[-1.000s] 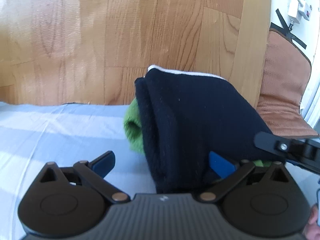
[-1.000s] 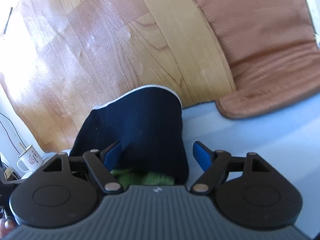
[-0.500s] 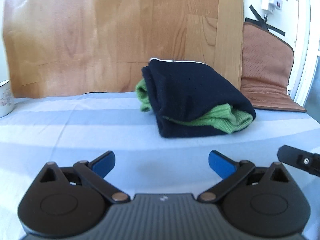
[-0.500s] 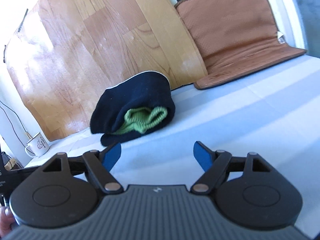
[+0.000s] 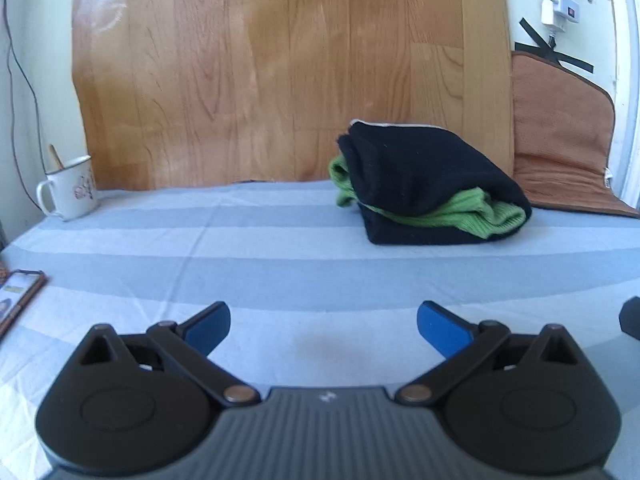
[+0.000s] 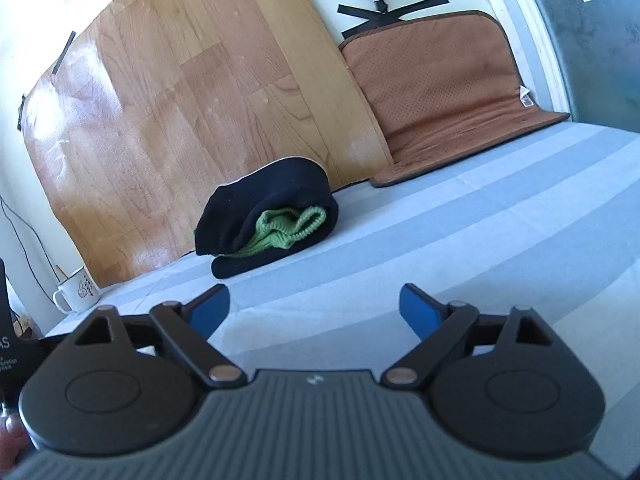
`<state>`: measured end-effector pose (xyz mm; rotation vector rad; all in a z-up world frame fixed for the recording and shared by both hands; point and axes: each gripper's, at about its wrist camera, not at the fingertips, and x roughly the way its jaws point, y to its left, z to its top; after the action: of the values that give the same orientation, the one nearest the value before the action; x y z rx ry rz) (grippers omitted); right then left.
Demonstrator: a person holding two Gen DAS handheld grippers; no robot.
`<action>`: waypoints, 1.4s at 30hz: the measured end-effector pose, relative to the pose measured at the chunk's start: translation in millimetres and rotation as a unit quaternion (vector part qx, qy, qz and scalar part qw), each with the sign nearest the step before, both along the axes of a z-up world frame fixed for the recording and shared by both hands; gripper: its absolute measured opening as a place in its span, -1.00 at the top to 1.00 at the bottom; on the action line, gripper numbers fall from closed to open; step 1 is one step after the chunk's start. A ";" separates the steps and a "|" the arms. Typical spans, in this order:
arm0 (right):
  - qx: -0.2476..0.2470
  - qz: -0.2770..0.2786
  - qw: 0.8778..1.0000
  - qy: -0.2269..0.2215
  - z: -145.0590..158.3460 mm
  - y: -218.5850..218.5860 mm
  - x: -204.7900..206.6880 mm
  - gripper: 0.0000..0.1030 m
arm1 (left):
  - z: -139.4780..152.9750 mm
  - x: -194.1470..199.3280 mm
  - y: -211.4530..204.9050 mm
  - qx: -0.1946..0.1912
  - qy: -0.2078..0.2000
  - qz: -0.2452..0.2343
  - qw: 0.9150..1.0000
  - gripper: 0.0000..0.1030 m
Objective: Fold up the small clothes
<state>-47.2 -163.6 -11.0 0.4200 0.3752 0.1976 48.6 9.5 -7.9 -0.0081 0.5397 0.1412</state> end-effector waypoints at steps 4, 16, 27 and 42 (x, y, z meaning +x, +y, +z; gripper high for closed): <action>-0.026 -0.005 1.000 -0.005 2.0 6.6 -2.6 -1.00 | 1.3 -2.6 -1.1 0.010 -0.010 -0.002 1.000 -0.99; -0.026 0.001 1.000 -0.002 0.0 6.9 -1.9 -1.00 | 6.3 -6.9 2.8 0.019 -0.026 0.015 0.999 -0.99; -0.022 0.003 1.000 0.007 -0.3 7.1 0.4 -1.00 | 5.4 -10.4 -9.2 0.076 -0.022 0.025 0.997 -0.99; -0.024 0.011 0.999 0.021 -1.5 9.6 4.2 -1.00 | 3.3 -9.1 -9.9 0.080 -0.008 0.014 0.997 -1.00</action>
<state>-43.0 -154.0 -12.5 0.3739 0.4252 0.2017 39.4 -0.4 -4.6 0.1384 0.5103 0.2113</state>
